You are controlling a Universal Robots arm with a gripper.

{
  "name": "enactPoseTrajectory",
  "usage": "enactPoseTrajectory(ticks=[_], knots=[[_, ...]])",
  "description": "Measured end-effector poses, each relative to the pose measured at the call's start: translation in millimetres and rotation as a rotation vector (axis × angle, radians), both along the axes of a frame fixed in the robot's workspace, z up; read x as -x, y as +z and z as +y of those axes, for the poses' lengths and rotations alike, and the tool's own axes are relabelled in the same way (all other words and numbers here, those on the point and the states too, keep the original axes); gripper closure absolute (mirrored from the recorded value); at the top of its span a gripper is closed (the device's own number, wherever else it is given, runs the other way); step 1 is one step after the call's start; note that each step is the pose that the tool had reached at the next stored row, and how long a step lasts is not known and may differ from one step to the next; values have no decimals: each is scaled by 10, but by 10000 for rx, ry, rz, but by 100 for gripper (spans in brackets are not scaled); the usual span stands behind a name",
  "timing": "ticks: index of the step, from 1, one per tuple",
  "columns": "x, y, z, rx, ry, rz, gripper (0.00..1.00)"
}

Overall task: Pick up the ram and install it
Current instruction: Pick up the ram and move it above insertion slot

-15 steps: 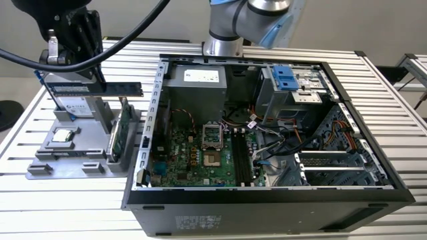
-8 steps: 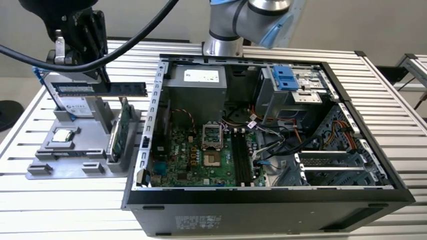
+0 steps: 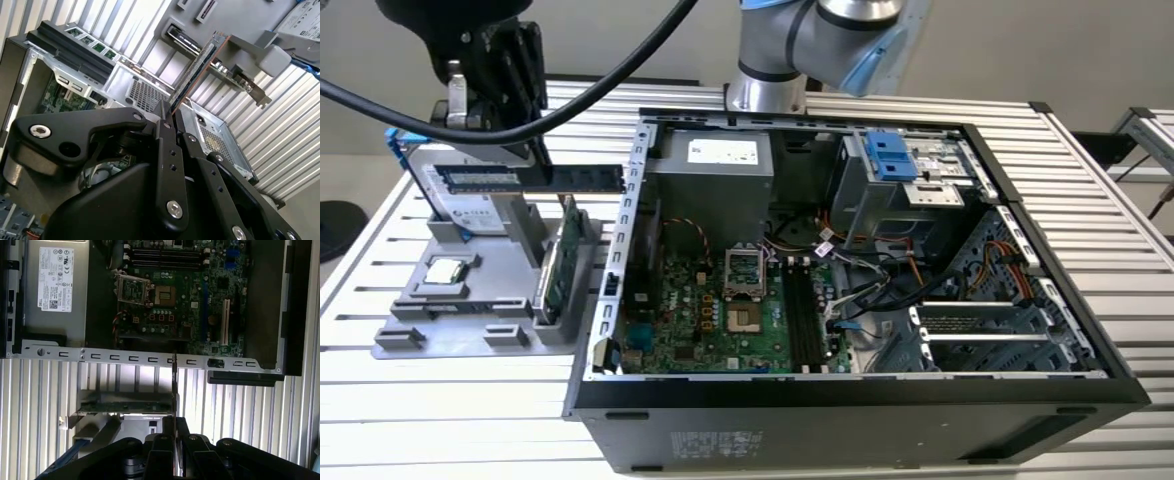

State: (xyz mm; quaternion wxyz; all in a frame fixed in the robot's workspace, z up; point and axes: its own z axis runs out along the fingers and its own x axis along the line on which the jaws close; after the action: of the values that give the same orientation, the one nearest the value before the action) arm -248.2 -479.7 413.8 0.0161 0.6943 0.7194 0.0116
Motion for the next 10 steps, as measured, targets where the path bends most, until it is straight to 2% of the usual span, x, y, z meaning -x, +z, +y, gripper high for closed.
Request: enactPoseTrajectory(ticks=[10], knots=[[-101,0,0,0,1,0,100]])
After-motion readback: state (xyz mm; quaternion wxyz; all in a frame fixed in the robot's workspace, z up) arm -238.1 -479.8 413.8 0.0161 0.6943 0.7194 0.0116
